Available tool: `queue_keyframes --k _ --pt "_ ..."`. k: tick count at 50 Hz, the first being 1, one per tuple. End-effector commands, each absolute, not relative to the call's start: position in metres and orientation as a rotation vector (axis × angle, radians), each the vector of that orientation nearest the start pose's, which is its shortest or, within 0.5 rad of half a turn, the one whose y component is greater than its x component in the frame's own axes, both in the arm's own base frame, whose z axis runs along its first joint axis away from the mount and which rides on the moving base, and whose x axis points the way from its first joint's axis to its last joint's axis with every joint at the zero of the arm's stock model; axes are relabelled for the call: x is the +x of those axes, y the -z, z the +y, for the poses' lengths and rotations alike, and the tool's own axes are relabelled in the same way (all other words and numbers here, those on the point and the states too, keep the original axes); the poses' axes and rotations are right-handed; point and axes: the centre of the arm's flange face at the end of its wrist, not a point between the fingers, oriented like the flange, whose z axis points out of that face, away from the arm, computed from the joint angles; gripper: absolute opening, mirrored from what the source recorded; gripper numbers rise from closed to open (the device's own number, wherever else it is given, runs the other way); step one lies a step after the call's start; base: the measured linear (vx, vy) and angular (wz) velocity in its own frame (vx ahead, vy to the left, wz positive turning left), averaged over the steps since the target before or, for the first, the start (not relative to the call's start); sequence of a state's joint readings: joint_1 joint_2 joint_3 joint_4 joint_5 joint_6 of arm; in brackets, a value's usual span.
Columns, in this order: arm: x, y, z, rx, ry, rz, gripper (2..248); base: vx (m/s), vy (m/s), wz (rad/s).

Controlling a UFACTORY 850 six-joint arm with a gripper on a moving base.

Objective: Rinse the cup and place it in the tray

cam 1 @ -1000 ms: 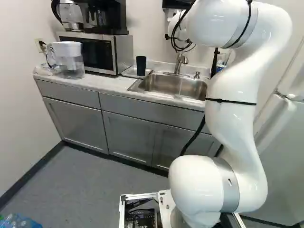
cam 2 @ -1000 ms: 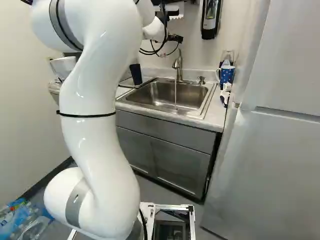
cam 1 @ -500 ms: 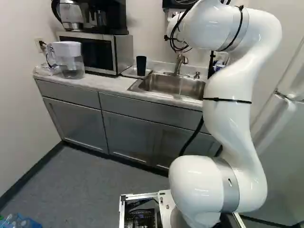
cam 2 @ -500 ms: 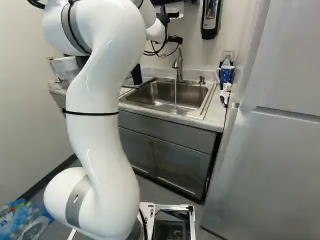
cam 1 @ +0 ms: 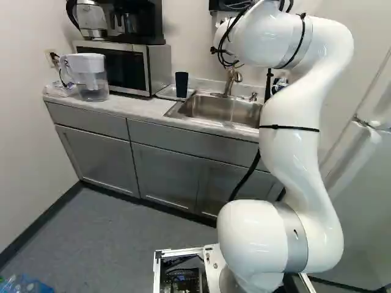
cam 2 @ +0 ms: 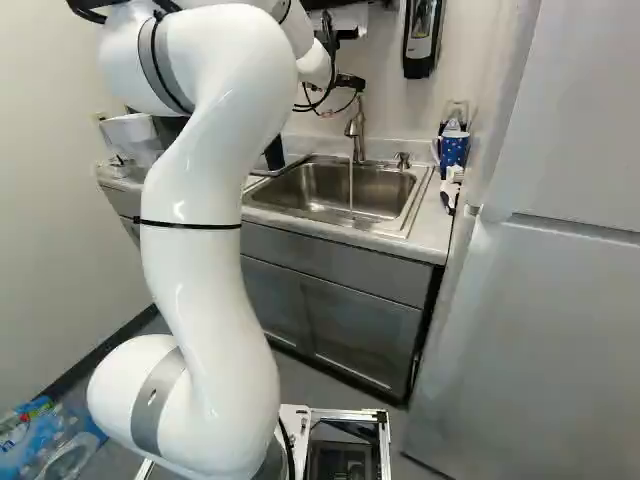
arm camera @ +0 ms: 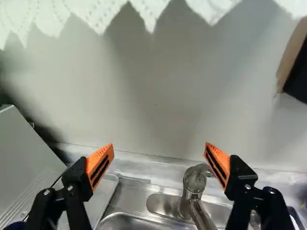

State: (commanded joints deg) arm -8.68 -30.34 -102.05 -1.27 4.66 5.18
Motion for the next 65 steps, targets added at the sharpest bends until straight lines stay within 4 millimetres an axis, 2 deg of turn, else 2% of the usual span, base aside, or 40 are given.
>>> queue_keyframes --k 27,65 --pt "0.726 -0.683 -0.111 -2.547 1.902 0.280 247 0.000 0.000 0.000" --pt "0.710 -0.680 -0.102 -2.614 1.797 0.278 247 0.000 0.000 0.000"
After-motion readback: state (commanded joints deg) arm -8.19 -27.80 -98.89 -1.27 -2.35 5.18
